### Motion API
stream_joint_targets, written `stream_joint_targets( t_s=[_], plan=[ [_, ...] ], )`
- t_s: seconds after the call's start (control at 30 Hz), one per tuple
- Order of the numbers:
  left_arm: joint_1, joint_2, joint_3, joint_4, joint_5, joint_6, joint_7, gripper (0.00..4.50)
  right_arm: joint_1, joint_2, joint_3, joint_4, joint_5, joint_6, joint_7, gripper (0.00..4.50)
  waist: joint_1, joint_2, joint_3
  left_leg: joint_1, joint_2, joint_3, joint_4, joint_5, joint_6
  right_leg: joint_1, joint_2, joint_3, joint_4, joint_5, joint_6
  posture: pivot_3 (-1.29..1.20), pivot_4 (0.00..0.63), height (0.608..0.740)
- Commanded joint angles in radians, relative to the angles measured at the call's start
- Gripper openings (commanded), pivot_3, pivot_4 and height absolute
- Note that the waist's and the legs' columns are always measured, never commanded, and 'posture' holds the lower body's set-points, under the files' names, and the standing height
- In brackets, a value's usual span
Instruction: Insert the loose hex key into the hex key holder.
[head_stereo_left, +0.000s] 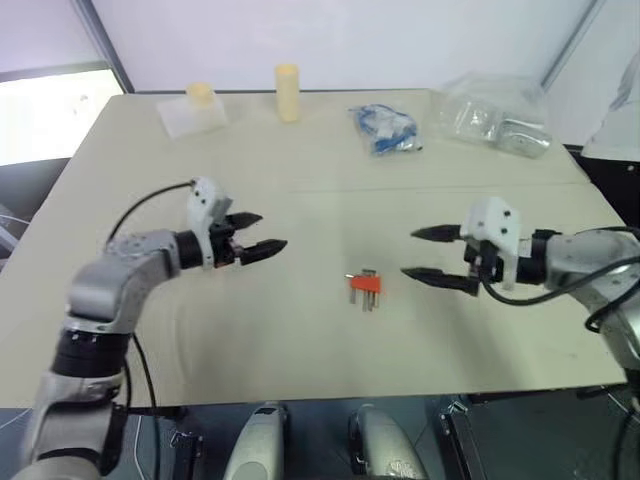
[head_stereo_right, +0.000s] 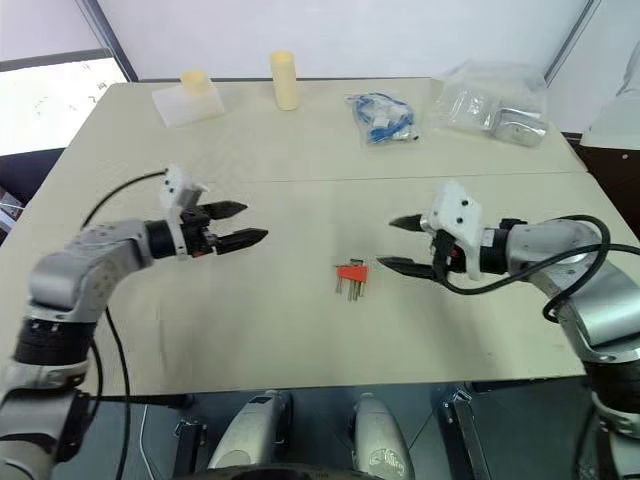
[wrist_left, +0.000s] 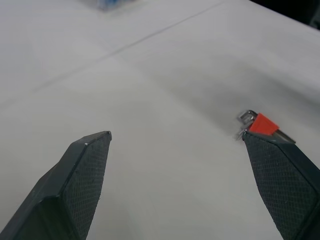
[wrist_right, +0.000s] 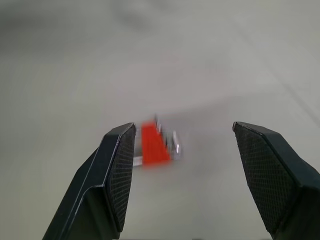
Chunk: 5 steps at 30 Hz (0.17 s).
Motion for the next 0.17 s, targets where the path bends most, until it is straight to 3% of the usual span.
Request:
stream_joint_targets(
  t_s=[0.03,0.17],
  plan=[
    [0.03,0.043,0.06,-0.093,-0.019,-0.074,-0.062,4.43,0.005,-0.066,-0.009,0.034,-0.057,-0.083,0.081,3.19,-0.003,0.0,0.0,0.0,0.0,0.0,0.0,0.0,0.0,0.0,0.0,0.0,-0.001,0.0,0.0,0.0,0.15,0.74],
    [0.062,0.063,0.137,-0.169,-0.105,-0.057,-0.086,4.43,-0.004,-0.114,-0.015,0.08,-0.096,-0.131,0.132,3.19,-0.006,0.001,0.001,0.0,0.002,0.0,0.0,0.0,0.001,-0.001,0.0,0.001,0.0,0.0,0.0,0.0,0.15,0.74]
  ],
)
